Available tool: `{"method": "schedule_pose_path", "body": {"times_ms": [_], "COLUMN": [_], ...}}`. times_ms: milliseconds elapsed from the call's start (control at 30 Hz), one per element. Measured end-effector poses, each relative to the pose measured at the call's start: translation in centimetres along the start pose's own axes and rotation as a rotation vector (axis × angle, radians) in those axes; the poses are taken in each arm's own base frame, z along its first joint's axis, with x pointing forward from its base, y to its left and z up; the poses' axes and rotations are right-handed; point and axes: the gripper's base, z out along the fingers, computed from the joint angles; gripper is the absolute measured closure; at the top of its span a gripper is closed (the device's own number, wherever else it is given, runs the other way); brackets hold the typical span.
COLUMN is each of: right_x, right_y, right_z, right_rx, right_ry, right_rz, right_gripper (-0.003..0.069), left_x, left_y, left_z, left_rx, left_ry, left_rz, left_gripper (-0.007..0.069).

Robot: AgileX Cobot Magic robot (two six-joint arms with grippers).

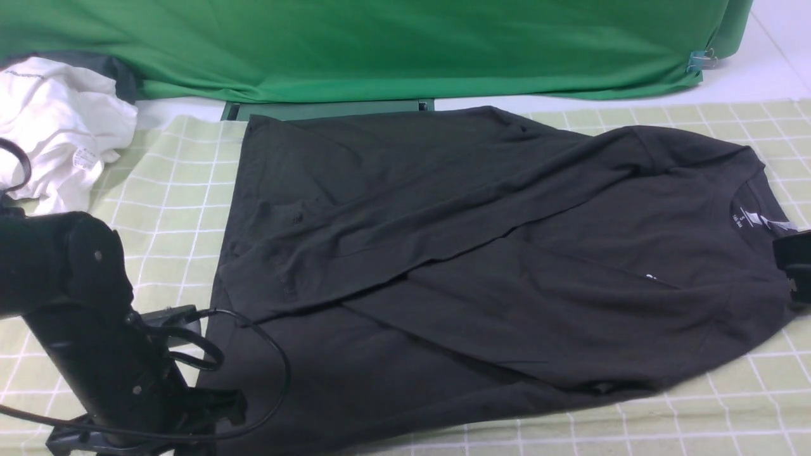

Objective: Fold a long-sleeved shirt over a green coffee tablecloth.
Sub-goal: 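Grasp the near edge of the shirt at its hem and shoulder corners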

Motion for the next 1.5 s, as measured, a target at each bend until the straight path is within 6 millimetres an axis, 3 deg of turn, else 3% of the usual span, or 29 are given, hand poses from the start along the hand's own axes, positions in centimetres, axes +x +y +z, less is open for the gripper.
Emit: {"method": "schedule_pose_path", "body": {"times_ms": [500,667,700,800,933,1033,1133,1267,1300,1500], "right_x": [0.0,0.0,0.1,0.7,1.8,2.5,3.0,4.0,4.9,6.2], "right_y": [0.0,0.0,0.0,0.1,0.1,0.5,1.9,3.7,4.7,6.4], "right_z": [0.0,0.0,0.0,0.2,1.0,3.0,5.6,8.7,10.5,14.9], "right_rx": [0.0,0.0,-0.001,-0.009,-0.03,-0.072,-0.119,-0.139,-0.139,-0.098], "right_ry": [0.001,0.001,0.008,0.084,0.241,0.39,0.482,0.575,0.632,0.709], "right_rz": [0.0,0.0,0.0,-0.014,-0.052,-0.122,-0.21,-0.346,-0.426,-0.65], "right_gripper": [0.0617,0.0611,0.061,0.0596,0.055,0.0428,0.0377,0.0365,0.0363,0.0355], "left_x": [-1.1,-1.1,-1.1,-1.0,-0.7,-0.1,0.3,0.8,1.0,0.9], "left_y": [-0.5,-0.5,-0.5,-0.6,-0.6,-0.8,-1.0,-1.0,-1.0,-0.9], "left_z": [-0.1,-0.1,-0.1,-0.2,-0.9,-2.7,-4.1,-5.0,-5.2,-5.3], "left_rx": [0.036,0.043,0.043,0.044,0.049,0.044,0.055,0.061,0.059,0.049], "left_ry": [-0.066,-0.066,-0.066,-0.074,-0.099,-0.159,-0.226,-0.267,-0.277,-0.292], "left_rz": [0.001,-0.004,0.01,0.049,0.076,0.117,0.134,0.145,0.149,0.156], "left_gripper": [0.0277,0.0398,0.048,0.058,0.0601,0.0601,0.0601,0.0601,0.0601,0.0601]}}
